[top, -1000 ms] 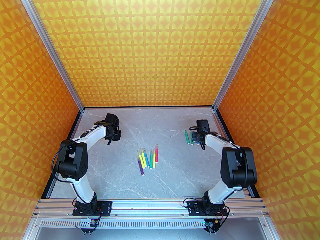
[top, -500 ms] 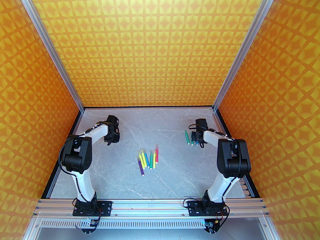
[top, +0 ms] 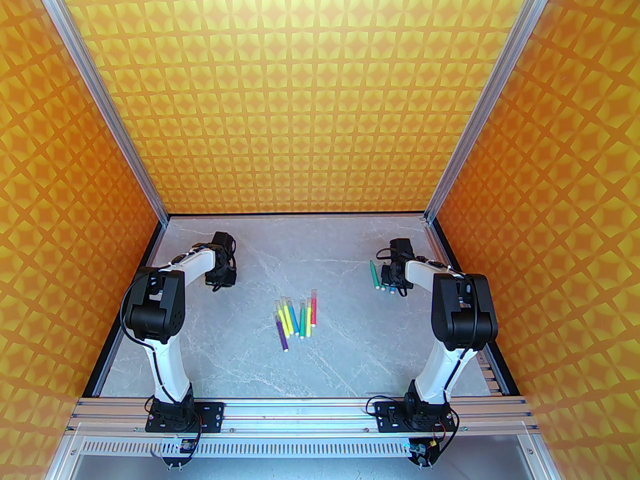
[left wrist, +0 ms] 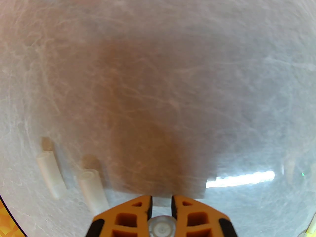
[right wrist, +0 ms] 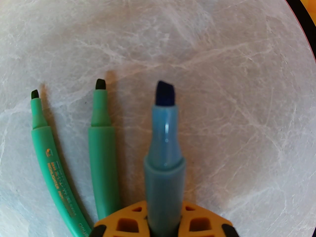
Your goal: Open the pen caps
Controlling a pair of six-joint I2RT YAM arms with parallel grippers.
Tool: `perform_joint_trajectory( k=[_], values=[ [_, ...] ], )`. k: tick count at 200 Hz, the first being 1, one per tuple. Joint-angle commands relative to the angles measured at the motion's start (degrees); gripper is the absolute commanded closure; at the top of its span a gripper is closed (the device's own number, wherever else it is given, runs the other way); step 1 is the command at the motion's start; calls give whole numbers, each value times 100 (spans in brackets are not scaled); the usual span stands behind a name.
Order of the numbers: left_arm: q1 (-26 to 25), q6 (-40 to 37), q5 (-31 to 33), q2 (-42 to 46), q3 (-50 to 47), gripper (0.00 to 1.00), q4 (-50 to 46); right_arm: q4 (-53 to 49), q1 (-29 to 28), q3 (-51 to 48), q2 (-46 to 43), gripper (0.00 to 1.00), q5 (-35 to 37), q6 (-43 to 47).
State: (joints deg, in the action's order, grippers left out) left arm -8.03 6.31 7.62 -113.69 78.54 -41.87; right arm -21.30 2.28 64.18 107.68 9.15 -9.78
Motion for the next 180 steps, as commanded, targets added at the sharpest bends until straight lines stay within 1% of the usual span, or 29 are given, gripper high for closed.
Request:
perform_joint_trajectory(
  k=[1,16,49,115,151,156,180],
  values=[
    [82,-81,139,-92,65,91,-143,-68,27,130,120,92,-54,-77],
    [91,-94,144,-118,65,90,-151,-76,27,138,125,90,-2,-90],
    [90,-95,143,-176,60,87,-176,-119,26,141,121,88,82,-102],
    [94,-95,151,-215,32,75,-195,-143,26,104,75,79,151,-133],
    [94,-138,107,-63,-5,72,-199,-166,28,54,-1,77,173,-110],
    [93,-146,99,-40,-11,71,-199,-160,27,35,-25,75,183,-104],
    [94,-109,31,68,20,71,-222,-177,26,-10,-145,73,182,-121]
  ],
)
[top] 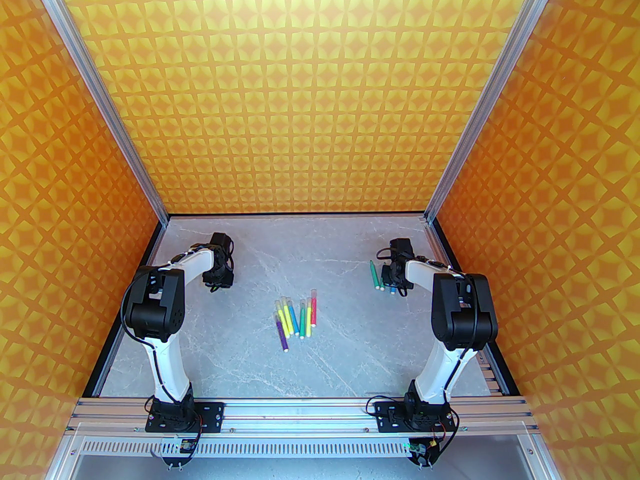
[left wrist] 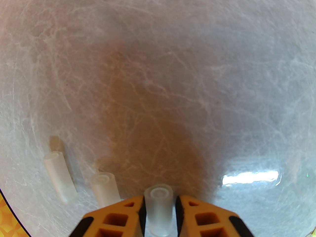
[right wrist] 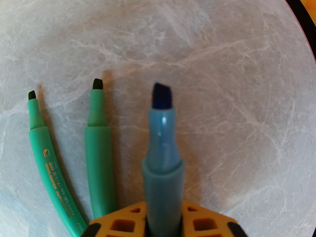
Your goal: Open the pen caps
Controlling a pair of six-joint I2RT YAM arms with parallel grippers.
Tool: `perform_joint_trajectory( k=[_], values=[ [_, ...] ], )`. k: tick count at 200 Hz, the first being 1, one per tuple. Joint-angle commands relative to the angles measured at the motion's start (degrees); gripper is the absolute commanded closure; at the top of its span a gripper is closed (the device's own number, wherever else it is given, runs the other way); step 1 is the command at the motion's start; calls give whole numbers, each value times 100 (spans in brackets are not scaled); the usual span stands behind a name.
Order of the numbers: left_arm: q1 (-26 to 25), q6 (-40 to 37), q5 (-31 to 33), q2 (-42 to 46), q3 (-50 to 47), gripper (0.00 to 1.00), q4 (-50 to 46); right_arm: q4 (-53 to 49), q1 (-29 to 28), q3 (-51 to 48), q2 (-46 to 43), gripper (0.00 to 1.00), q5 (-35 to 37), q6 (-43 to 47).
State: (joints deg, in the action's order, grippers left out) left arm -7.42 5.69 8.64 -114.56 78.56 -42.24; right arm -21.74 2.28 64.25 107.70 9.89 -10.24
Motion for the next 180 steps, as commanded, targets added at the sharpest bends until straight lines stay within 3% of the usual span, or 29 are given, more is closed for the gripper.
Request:
perform_joint_trajectory(
  k=[1,35,79,107,131,180],
  values=[
    [31,-45,-73,168,18,71,-182,-131,26,-22,-154,73,109,-79],
    [30,46,-248,554,-43,69,-106,-278,26,-12,-469,68,145,-53],
    [8,99,-628,1290,-293,59,79,-540,-15,-138,-1245,66,-251,203],
    [-95,28,-937,1719,-567,45,347,-627,-229,-257,-1832,59,-567,196],
    [-390,-229,-1037,2297,-1202,29,1129,-869,-540,-258,-2126,57,-867,97],
    [-545,-8,-2070,3119,-2583,18,2879,-1524,-1493,-300,-2389,55,-1340,-131]
  ],
)
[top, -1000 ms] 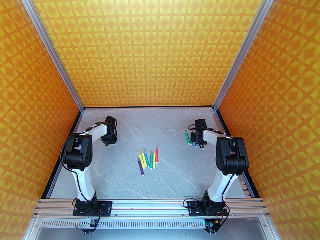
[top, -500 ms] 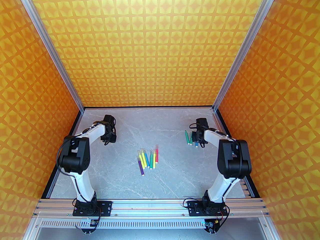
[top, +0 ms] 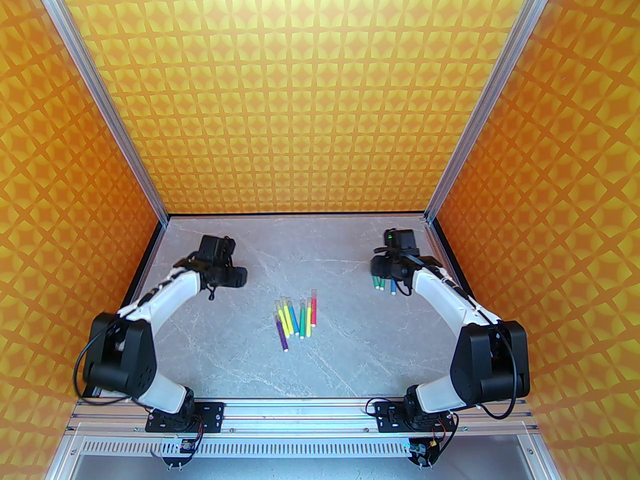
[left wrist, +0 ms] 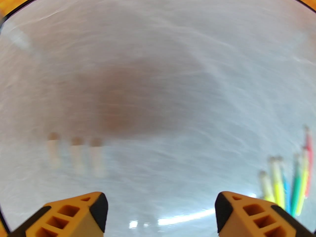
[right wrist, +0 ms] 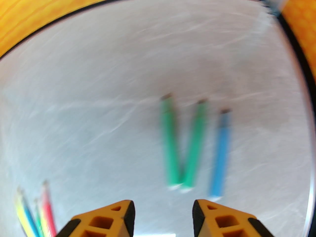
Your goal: Open the pen caps
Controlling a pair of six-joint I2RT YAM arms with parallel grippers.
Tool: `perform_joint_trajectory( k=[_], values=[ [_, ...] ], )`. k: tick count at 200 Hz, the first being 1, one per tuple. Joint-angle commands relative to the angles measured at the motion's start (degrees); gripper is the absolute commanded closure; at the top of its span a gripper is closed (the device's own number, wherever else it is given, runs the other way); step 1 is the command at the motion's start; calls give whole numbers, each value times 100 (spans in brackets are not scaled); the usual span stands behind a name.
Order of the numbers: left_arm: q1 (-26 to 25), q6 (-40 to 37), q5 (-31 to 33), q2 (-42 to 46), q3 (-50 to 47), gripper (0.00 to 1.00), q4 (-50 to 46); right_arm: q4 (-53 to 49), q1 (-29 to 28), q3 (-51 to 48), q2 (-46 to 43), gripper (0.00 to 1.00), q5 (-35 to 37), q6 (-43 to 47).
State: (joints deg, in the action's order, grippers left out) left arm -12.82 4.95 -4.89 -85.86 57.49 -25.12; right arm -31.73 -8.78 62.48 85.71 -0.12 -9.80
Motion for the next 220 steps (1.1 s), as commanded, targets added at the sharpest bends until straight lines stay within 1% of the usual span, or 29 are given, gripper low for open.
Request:
perform_joint_trajectory(
  k=[1,25,64,72,103,143,166,182,220],
  values=[
    [-8,67,-734,256,-494,17,1194,-535,-409,-122,-193,55,-330,-177],
    [-87,42,-1068,334,-858,15,1702,-855,-924,-127,-145,55,-243,-279],
    [-162,-27,-1202,625,-1258,13,2261,-1034,-1596,-167,74,55,-394,-558],
    [-166,-58,-1232,711,-1332,12,2330,-1084,-1730,-124,163,55,-426,-599],
    [-165,-158,-1227,953,-1449,11,2366,-1306,-2147,137,646,55,-550,-712],
    [-167,-141,-1225,1174,-1637,11,2502,-1523,-2528,618,1276,55,-537,-880],
    [-166,-96,-1180,1353,-1766,11,2639,-1439,-2680,797,1505,55,-609,-1015],
    [-160,-73,-1181,1495,-1871,11,2767,-1376,-2733,899,1676,55,-693,-1121],
    [-160,-98,-1177,1674,-1930,11,2740,-1344,-2787,1155,2088,56,-797,-1300]
  ],
)
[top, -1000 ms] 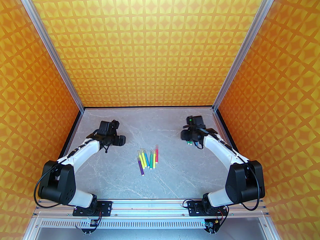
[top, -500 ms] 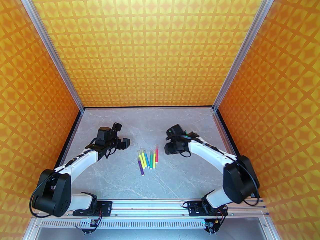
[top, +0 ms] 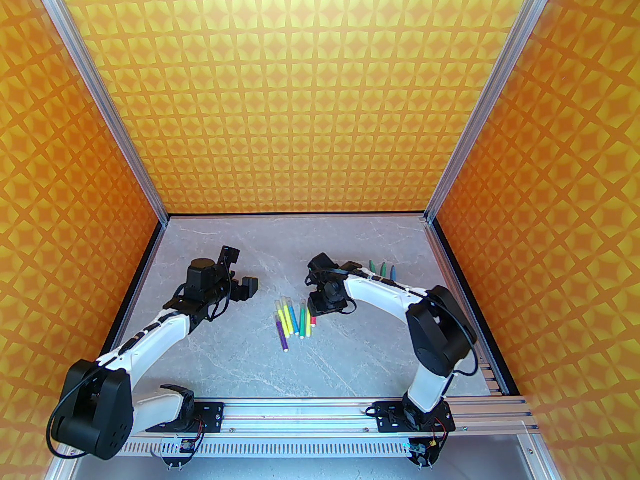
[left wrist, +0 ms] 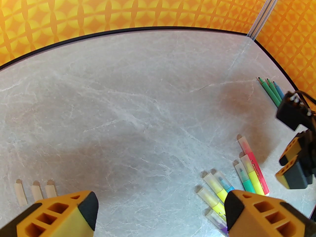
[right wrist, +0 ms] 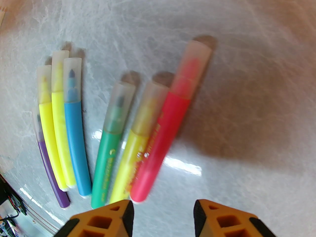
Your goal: Open the pen caps
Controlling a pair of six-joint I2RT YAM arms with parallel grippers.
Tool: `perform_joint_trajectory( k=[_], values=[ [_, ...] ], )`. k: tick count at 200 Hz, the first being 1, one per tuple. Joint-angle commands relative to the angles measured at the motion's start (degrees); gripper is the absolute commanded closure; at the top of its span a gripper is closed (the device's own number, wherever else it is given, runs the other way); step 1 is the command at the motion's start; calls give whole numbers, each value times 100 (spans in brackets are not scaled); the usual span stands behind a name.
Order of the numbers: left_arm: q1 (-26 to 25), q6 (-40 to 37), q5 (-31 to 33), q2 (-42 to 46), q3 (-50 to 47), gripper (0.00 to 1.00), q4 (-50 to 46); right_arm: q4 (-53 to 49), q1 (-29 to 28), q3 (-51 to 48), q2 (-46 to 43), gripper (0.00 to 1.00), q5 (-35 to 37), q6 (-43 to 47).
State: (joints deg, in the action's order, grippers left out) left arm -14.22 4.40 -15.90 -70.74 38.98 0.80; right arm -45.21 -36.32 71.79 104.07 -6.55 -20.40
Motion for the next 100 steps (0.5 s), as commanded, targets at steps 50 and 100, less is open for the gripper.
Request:
perform_joint_trajectory(
  k=[50,100],
  values=[
    [-20,-61,-80,295,-133,11,149,26,-42,362,541,57,-214,-409],
    [-20,-62,-80,305,-139,10,168,12,-42,358,744,61,-19,-505]
  ],
)
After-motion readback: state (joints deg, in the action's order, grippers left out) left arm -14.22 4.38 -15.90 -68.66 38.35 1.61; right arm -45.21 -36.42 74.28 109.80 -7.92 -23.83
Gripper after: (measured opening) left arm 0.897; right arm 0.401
